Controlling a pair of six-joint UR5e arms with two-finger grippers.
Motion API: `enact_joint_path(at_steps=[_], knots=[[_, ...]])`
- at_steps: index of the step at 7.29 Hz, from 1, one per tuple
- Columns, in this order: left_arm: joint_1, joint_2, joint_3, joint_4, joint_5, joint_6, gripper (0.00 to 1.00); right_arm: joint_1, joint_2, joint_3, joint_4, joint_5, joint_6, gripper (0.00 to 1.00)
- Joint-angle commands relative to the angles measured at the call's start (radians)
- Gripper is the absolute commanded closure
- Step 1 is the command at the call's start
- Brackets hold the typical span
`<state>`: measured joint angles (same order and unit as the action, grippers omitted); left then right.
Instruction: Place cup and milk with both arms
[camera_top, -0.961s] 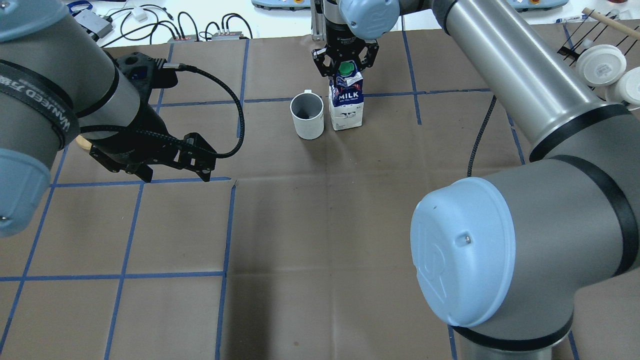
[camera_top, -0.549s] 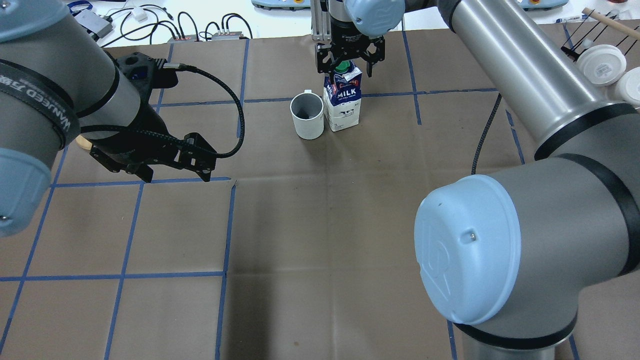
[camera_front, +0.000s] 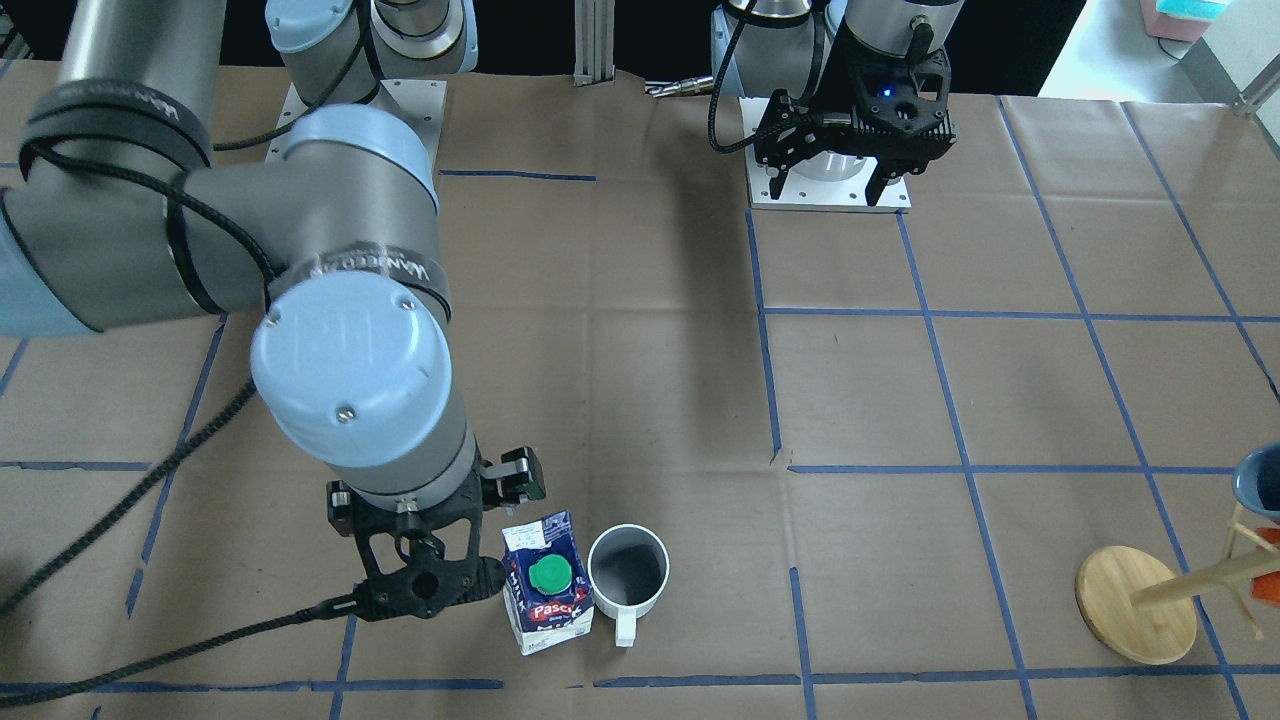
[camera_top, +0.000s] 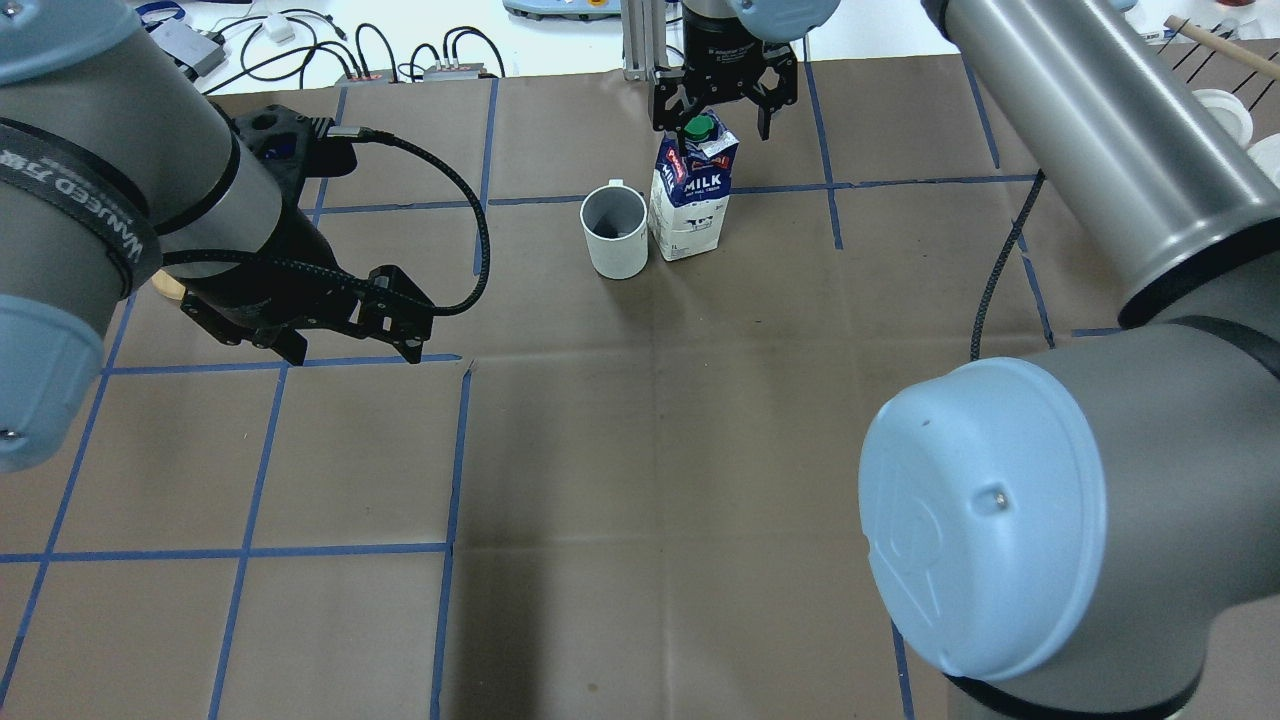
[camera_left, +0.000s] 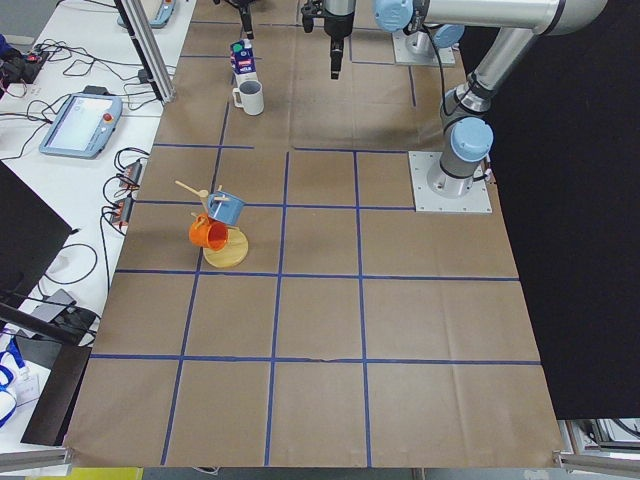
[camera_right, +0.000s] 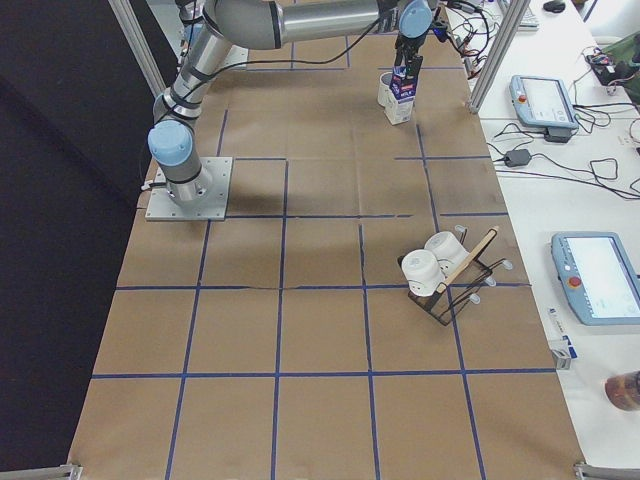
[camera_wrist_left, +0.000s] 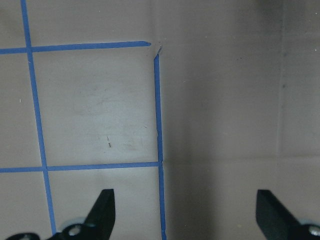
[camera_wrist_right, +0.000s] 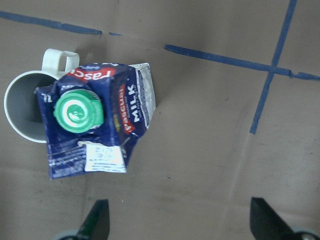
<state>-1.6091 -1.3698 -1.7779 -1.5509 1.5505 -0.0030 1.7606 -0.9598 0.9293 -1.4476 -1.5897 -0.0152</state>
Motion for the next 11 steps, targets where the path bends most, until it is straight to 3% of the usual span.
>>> enact_joint_path(at_steps=[1,4,5,6,7,11], knots=[[0.000,0.000,0.000,0.000,-0.001,0.000,0.00,-0.051,-0.158,0.110,0.087,-0.010,-0.054,0.00],[0.000,0.000,-0.002,-0.002,0.000,0.000,0.00,-0.223,-0.538,0.528,0.043,0.004,-0.115,0.00],[0.000,0.000,-0.002,-0.002,0.000,0.001,0.00,-0.224,-0.636,0.666,-0.062,-0.006,-0.106,0.00],[0.000,0.000,-0.003,-0.003,0.000,0.001,0.00,-0.222,-0.698,0.724,-0.136,0.002,-0.094,0.00],[0.000,0.001,-0.014,0.002,0.002,0.001,0.00,-0.217,-0.695,0.711,-0.125,0.013,0.005,0.00],[0.000,0.008,-0.025,0.003,0.002,0.000,0.00,-0.193,-0.692,0.712,-0.111,0.033,0.020,0.00]])
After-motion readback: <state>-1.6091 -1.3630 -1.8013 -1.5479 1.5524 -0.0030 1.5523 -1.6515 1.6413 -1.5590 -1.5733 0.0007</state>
